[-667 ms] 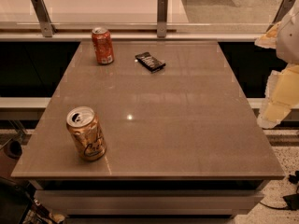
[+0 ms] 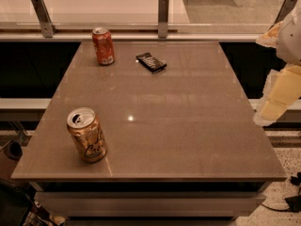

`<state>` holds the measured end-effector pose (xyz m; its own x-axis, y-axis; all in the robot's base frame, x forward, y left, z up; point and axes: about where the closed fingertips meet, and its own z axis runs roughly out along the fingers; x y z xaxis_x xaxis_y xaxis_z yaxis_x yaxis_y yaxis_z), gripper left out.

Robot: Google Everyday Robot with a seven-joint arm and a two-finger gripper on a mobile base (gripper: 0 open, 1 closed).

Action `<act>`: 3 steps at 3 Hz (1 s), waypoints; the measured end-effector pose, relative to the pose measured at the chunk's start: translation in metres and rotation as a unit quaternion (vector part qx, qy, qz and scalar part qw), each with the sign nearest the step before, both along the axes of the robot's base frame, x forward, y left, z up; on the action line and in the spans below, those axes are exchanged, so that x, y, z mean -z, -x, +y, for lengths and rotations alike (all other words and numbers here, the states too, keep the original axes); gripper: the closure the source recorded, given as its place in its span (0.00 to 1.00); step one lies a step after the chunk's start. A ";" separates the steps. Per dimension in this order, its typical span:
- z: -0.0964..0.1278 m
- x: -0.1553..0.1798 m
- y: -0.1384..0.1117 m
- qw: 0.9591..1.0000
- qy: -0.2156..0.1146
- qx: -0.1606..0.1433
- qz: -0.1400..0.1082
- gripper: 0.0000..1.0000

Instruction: Move rxbar chocolate near orange can

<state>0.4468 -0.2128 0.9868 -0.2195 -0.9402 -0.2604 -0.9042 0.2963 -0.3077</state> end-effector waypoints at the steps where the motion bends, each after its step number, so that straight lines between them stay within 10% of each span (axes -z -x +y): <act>1: 0.009 0.008 -0.016 0.999 -0.038 0.014 -0.027 0.00; 3: 0.046 0.037 -0.068 0.986 -0.137 0.040 -0.087 0.00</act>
Offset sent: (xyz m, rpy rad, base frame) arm 0.0695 0.0460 -0.0450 0.3343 -0.2272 -0.1164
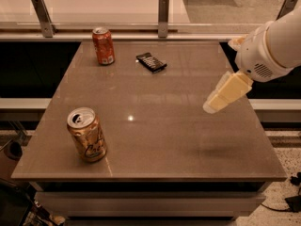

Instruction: Move rxbar chocolate near orange can

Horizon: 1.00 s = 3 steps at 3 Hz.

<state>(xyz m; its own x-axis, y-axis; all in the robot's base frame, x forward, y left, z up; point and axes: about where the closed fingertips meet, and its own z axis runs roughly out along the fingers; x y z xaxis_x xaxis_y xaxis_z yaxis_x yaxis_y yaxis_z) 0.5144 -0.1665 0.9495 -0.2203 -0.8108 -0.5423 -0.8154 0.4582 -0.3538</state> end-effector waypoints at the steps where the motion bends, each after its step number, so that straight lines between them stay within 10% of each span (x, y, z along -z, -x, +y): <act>1: 0.020 0.014 -0.038 0.999 -0.045 0.000 -0.023 0.00; 3: 0.043 0.052 -0.102 0.989 -0.142 0.003 -0.051 0.00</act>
Offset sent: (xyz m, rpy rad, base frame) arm 0.1258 0.0494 -0.0573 0.3079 -0.1027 -0.0063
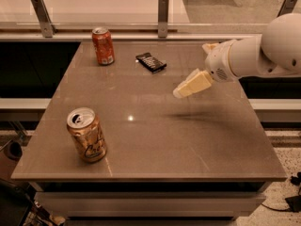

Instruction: Move rxbar chocolate near orange can

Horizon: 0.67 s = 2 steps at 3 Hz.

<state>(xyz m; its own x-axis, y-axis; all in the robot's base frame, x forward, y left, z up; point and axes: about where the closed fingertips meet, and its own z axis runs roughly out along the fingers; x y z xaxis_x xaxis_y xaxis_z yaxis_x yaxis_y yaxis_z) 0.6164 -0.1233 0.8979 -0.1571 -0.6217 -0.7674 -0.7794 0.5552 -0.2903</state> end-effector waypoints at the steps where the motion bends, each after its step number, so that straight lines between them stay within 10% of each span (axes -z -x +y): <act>1: 0.006 0.010 -0.022 0.999 -0.047 0.009 -0.014 0.00; 2: 0.014 0.007 -0.041 0.997 -0.077 0.017 -0.013 0.00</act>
Offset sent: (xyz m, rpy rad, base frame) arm 0.0677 0.0242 -0.0020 0.2413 -0.0108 -0.0663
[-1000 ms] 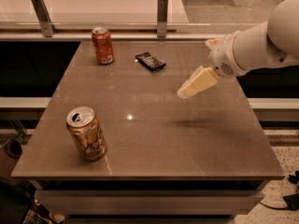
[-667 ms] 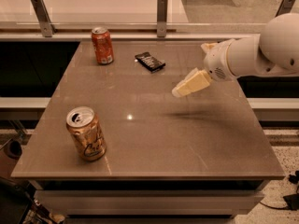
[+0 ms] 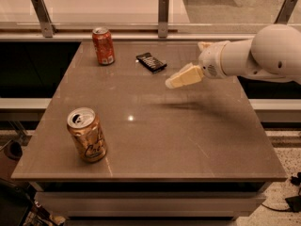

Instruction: Move rxbar chocolate near orange can

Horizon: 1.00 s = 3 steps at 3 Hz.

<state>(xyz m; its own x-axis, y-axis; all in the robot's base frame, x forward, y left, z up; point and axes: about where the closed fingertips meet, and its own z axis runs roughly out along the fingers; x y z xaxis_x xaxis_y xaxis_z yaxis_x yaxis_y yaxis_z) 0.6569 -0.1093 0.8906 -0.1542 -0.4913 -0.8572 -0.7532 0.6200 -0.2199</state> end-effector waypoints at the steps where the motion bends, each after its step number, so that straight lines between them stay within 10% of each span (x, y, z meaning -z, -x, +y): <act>1: 0.014 -0.008 -0.015 1.000 -0.015 0.004 0.022 0.00; 2: 0.024 -0.007 -0.023 0.995 -0.048 0.023 0.081 0.00; 3: 0.025 -0.007 -0.023 0.995 -0.048 0.023 0.081 0.00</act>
Offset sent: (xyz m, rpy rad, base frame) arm 0.0299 0.0283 0.0078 0.1527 0.2731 -0.0851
